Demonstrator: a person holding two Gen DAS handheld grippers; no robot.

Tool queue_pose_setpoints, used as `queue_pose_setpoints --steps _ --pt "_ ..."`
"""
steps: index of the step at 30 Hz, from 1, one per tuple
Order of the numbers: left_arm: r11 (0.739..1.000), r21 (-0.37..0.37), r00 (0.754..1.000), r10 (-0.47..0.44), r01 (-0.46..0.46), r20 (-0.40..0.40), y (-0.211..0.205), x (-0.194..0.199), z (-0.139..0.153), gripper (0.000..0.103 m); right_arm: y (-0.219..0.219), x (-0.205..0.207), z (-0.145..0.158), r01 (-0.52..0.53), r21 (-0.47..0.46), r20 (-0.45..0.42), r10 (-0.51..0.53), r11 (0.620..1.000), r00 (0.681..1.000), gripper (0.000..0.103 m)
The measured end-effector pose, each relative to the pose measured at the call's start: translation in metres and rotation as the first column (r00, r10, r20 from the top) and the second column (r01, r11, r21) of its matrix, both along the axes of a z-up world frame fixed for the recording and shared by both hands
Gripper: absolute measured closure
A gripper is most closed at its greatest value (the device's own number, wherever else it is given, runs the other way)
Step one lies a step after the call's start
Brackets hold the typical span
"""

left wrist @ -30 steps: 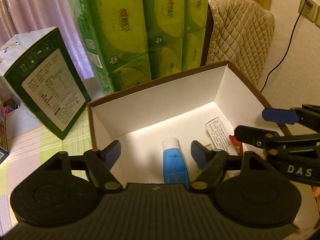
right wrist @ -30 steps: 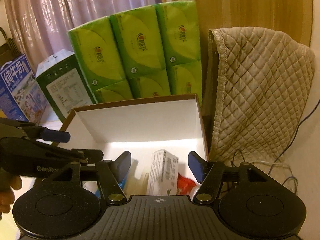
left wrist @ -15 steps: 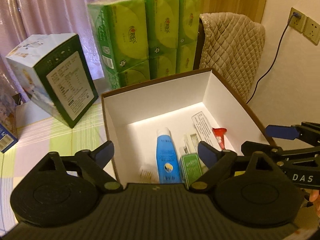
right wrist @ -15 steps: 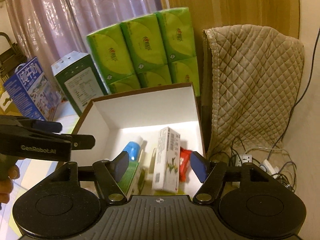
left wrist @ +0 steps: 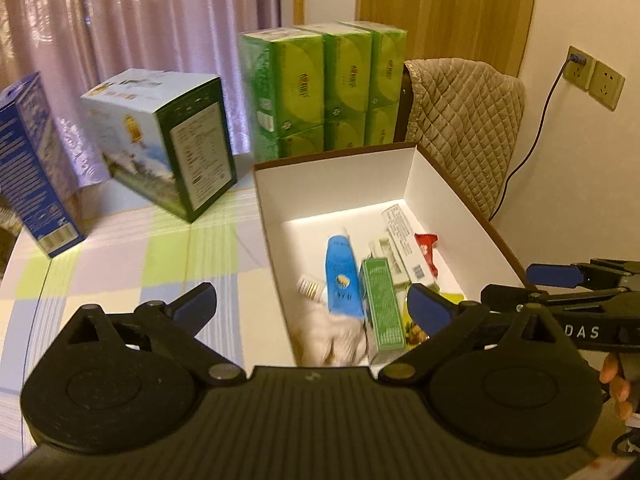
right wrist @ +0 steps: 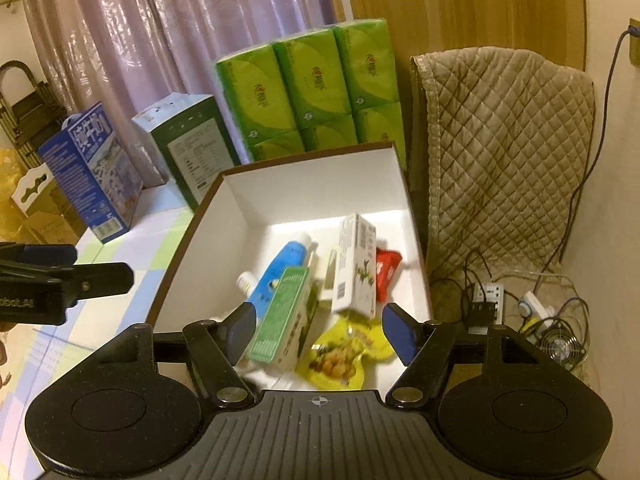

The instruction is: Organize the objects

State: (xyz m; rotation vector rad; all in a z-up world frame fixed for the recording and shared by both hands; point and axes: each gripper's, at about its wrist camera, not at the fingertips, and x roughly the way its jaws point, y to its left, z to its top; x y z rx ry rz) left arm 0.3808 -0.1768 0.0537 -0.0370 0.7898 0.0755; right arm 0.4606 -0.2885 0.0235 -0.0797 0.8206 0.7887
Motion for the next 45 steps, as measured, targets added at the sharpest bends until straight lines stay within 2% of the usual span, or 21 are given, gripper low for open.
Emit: queue_pose_setpoints --steps 6,13,24,35,45 --pt "0.999 -0.031 0.999 0.031 -0.031 0.010 0.010 -0.041 0.004 0.001 -0.006 -0.041 0.007 0.005 -0.019 0.030 -0.005 1.000 1.000 0.036" --pt "0.998 -0.025 0.999 0.051 -0.051 -0.002 0.026 -0.087 0.002 0.001 -0.007 -0.089 0.007 0.011 -0.042 -0.008 -0.011 0.999 1.000 0.036" --pt "0.997 -0.032 0.996 0.064 -0.066 -0.062 0.057 -0.181 -0.004 0.001 -0.010 -0.185 0.004 0.033 -0.055 -0.030 -0.035 0.998 0.999 0.036" --pt "0.995 -0.044 0.992 0.084 -0.088 -0.090 0.085 -0.271 -0.009 0.001 0.001 -0.274 0.004 -0.036 -0.034 -0.061 0.033 0.999 0.998 0.036" --pt "0.992 -0.035 0.985 0.114 -0.120 -0.127 0.108 -0.328 -0.022 0.002 0.017 -0.329 -0.003 -0.083 -0.039 -0.077 0.080 0.996 0.994 0.036"
